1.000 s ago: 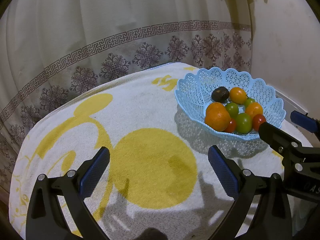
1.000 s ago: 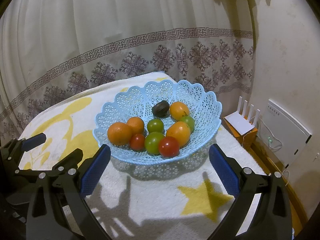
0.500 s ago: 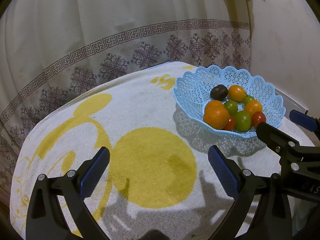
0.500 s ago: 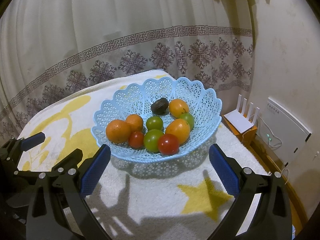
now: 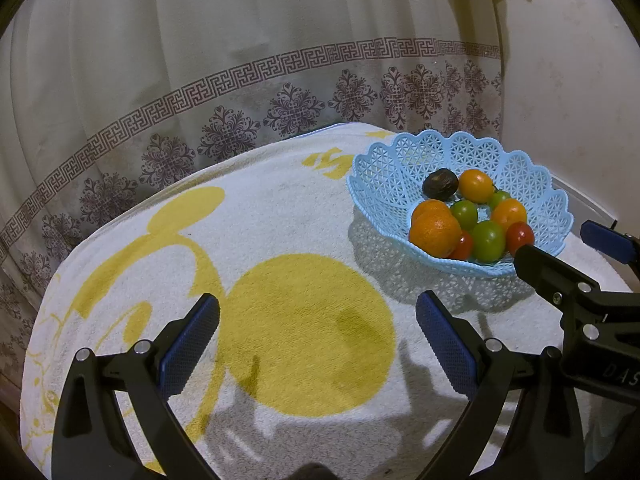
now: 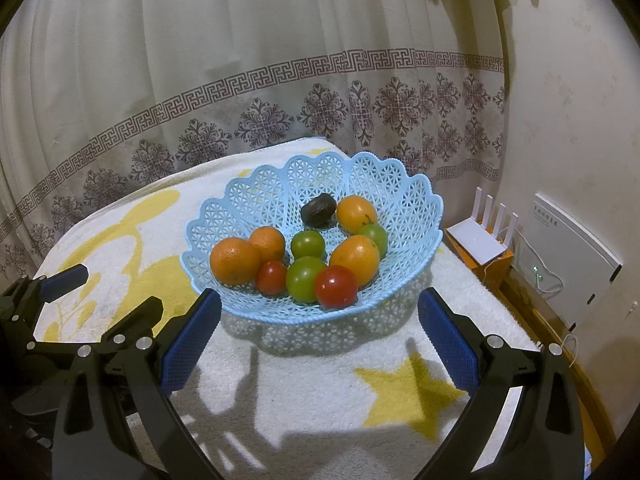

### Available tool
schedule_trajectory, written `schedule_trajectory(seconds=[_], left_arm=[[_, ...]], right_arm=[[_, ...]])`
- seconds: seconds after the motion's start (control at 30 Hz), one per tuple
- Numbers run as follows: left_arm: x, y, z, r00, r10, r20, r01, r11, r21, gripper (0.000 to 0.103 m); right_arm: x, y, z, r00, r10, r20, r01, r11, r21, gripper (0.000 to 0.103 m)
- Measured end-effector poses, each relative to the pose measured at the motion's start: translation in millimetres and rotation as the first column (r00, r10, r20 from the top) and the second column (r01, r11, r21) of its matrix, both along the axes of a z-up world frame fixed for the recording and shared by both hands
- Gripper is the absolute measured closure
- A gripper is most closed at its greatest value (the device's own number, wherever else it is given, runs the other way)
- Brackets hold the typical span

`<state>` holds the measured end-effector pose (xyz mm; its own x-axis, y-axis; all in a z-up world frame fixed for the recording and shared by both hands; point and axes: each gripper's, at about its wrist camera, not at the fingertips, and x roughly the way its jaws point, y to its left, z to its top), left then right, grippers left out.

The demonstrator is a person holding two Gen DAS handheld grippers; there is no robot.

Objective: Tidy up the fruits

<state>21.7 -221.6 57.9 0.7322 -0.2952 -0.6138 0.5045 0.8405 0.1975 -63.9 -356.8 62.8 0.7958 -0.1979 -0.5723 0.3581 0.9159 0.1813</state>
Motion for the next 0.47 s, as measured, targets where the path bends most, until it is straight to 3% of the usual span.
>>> schedule_trajectory(seconds=[0.47], left_arm=[[3.9, 2.0, -2.8, 1.000, 0.011, -0.019, -0.011, 1.000, 0.006, 0.005]], right_arm=[[-1.4, 0.7, -5.1, 1.000, 0.000, -0.008, 0.000, 1.000, 0.003, 0.003]])
